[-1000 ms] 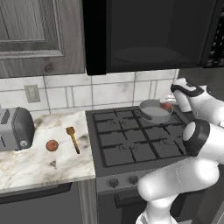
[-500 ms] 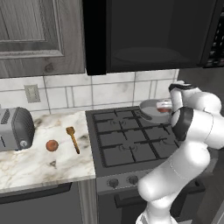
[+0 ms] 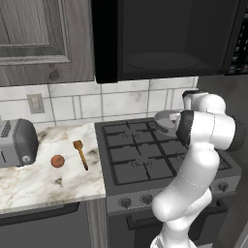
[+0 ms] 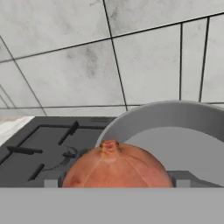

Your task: Put the onion and onion in the pot. Retrieve the spatula and lightly stir the vegetables in the pot.

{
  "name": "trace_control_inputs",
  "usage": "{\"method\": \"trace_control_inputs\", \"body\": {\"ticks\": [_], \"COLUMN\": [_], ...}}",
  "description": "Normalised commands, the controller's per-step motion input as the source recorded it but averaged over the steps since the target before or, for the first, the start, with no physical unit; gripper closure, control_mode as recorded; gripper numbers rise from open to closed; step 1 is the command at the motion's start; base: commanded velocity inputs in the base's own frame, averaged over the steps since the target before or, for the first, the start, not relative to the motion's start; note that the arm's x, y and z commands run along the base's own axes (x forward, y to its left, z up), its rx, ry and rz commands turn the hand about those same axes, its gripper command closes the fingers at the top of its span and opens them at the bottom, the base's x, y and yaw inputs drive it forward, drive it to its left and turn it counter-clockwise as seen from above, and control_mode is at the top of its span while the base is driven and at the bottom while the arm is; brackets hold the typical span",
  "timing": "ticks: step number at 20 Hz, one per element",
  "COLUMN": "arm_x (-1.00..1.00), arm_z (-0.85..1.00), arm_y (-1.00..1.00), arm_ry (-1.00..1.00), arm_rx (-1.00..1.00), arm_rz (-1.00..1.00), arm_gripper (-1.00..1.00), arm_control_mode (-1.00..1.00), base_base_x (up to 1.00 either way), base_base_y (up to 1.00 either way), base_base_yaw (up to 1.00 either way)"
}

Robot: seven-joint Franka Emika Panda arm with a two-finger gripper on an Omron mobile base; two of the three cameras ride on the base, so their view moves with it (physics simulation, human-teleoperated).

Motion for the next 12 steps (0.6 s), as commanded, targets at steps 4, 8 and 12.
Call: {"method": "trace_control_inputs", "body": {"ticks": [4,8,12], "arm_x": [0.36,0.34,0.21], "arm_z": [-0.03,-0.02,-0.09], "arm_y": [-0.14,-0.10,-0.07], "arm_ry": [0.00,0.00,0.00], "arm_rx": [-0.02,0.00,0.00], "arm_rz": [0.00,0.00,0.00], "arm_gripper": [1.00,1.00,1.00], "arm_control_mode": [-1.00,-1.00,-1.00], "base_base_x": [0.00,0.00,0.00], "base_base_y": [0.00,0.00,0.00], "base_base_yaw": [0.00,0.00,0.00]}}
